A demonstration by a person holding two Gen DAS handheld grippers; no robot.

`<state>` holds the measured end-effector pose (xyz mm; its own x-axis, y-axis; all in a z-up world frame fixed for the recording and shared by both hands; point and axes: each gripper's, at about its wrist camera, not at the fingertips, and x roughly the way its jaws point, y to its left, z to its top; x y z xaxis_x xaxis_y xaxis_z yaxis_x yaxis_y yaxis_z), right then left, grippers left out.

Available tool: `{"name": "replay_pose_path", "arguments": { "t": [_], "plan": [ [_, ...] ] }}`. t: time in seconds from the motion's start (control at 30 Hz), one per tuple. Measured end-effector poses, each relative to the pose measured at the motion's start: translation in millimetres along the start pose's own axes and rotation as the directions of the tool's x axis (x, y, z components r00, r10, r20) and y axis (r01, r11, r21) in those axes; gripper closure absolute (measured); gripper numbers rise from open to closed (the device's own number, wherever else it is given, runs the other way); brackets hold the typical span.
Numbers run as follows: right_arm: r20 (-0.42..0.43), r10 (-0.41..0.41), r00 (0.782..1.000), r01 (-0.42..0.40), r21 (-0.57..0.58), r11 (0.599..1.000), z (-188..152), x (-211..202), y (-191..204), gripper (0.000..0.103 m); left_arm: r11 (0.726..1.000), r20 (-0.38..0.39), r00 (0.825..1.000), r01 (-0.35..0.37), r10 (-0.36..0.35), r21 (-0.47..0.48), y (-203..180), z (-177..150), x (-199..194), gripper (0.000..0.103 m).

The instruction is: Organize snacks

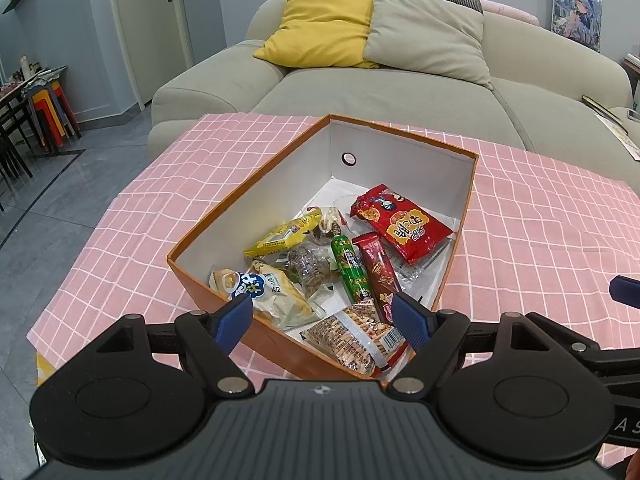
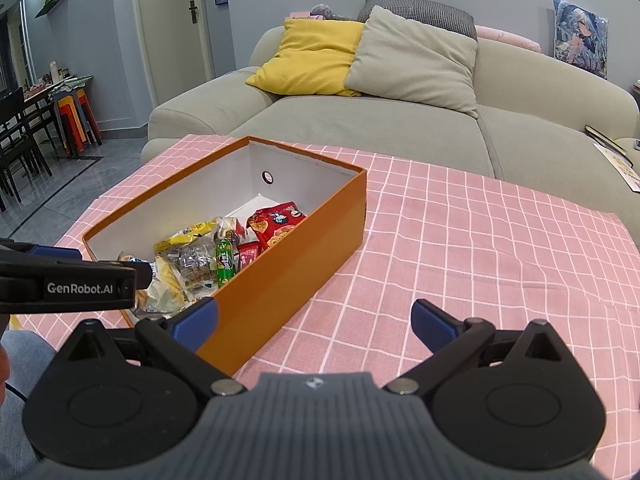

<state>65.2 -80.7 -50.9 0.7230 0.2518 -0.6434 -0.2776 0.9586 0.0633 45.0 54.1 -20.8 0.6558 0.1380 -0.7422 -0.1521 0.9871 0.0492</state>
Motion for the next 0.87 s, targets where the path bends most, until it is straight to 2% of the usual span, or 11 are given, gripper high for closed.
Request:
{"name": "replay_pose_path", "arguments": {
  "t": [0.87],
  "plan": [
    [-0.001,-0.001,1.0,0.001,0.003,1.0,-2.2,1.8,-1.9,0.004,1.0,0.042,0.999,-0.01,0.01,0.014,1.6,-0.1,-7.2,0.011]
  ]
}}
